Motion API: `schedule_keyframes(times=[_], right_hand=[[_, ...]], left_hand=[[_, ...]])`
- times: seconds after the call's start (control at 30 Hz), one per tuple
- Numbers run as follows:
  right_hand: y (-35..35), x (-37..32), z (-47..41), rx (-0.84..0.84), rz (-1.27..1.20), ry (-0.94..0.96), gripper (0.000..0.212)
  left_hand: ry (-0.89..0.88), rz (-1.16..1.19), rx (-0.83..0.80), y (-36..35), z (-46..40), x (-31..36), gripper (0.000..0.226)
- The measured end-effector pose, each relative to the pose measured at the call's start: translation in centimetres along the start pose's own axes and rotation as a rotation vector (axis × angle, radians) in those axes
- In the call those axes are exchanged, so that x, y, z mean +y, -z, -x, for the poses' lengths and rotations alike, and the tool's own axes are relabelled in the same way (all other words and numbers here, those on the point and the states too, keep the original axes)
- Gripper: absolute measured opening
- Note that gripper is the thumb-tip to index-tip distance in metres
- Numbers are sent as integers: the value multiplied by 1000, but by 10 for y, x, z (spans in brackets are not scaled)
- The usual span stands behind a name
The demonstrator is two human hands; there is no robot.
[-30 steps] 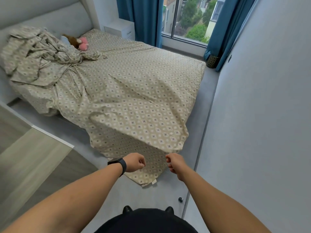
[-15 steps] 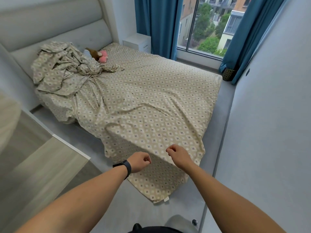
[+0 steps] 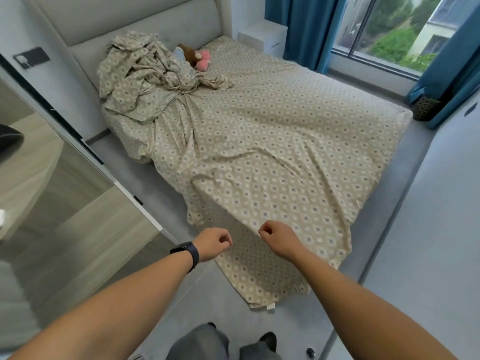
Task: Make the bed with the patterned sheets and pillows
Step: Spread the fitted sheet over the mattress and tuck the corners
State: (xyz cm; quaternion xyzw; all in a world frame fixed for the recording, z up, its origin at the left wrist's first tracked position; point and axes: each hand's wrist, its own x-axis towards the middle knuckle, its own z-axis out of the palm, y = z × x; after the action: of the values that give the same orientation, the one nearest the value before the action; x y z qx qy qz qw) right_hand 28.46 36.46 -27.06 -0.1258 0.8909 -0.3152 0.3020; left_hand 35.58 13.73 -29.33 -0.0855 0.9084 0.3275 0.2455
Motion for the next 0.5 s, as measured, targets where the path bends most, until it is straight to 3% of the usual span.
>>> schedule_keyframes(times=[0.13, 0.23, 0.33, 0.5], right_hand=[[-16, 10, -21, -79, 141, -19, 12], [-31, 36, -50, -104, 278, -68, 12], [-54, 74, -88, -125, 421, -113, 17], [-110, 162, -164, -98, 645, -146, 25]], left_hand=[[64, 12, 16, -7, -25, -31, 15], [49, -49, -63, -25, -67, -59, 14], [16, -126, -105, -51, -116, -88, 10], [-25, -178, -35, -121, -198, -132, 14]])
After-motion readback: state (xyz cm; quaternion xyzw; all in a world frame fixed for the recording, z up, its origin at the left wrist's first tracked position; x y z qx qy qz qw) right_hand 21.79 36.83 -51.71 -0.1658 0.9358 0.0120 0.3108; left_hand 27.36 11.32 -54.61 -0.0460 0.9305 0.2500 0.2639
